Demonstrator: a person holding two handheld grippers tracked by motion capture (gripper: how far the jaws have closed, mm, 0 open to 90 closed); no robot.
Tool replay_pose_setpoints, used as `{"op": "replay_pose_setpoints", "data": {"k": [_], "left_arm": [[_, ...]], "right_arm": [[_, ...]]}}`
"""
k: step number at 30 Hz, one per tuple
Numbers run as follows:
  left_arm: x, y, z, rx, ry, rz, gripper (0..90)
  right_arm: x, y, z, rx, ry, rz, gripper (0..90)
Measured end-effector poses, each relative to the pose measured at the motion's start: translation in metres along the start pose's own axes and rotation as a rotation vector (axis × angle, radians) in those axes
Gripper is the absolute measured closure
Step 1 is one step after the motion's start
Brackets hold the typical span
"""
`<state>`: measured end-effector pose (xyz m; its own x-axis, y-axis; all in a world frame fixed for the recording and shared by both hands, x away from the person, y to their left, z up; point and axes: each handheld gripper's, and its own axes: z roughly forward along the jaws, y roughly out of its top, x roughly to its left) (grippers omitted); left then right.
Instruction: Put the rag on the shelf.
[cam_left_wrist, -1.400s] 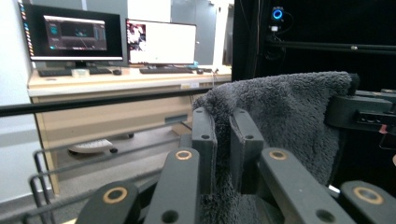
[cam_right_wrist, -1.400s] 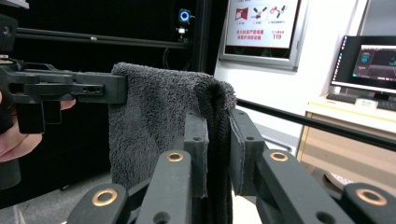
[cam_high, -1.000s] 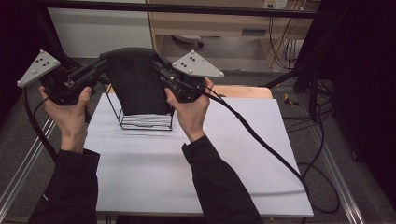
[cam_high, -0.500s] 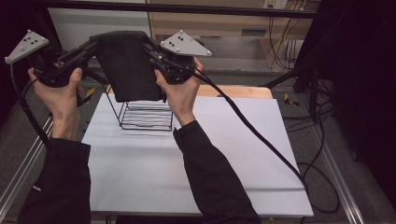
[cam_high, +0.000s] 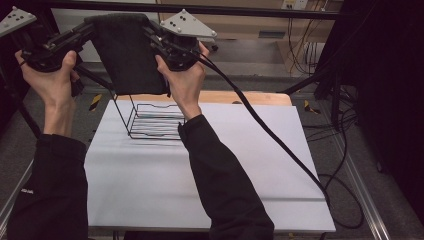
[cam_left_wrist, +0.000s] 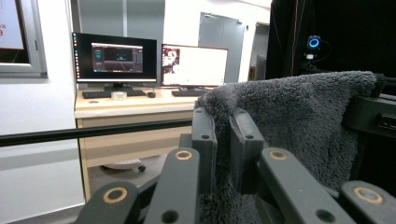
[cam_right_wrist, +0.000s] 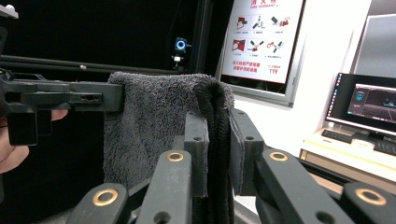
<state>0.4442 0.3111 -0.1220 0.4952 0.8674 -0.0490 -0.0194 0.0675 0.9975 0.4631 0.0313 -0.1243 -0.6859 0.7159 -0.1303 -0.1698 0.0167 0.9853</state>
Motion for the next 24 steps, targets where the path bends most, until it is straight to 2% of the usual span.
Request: {"op": "replay_pose_setpoints", "data": {"k": [10,13,17,24], "left_arm": [[0.013,0.016,0.020,-0.003,0.017,-0.002,81.3],[0.014,0.017,0.027,-0.008,0.024,0.011,81.3],[0.018,0.013,0.035,0.006,0.026,0.027,81.3],[0.032,-0.002,0.044,0.040,0.037,0.008,81.3]], "right_arm": [[-0.014,0.010,0.021,-0.006,-0.001,0.001,79.5],[-0.019,0.012,0.025,-0.008,-0.007,-0.003,79.5],[-0.025,0.011,0.031,0.005,-0.015,-0.011,79.5],[-0.029,-0.005,0.045,0.050,-0.007,-0.020,79.5]]}}
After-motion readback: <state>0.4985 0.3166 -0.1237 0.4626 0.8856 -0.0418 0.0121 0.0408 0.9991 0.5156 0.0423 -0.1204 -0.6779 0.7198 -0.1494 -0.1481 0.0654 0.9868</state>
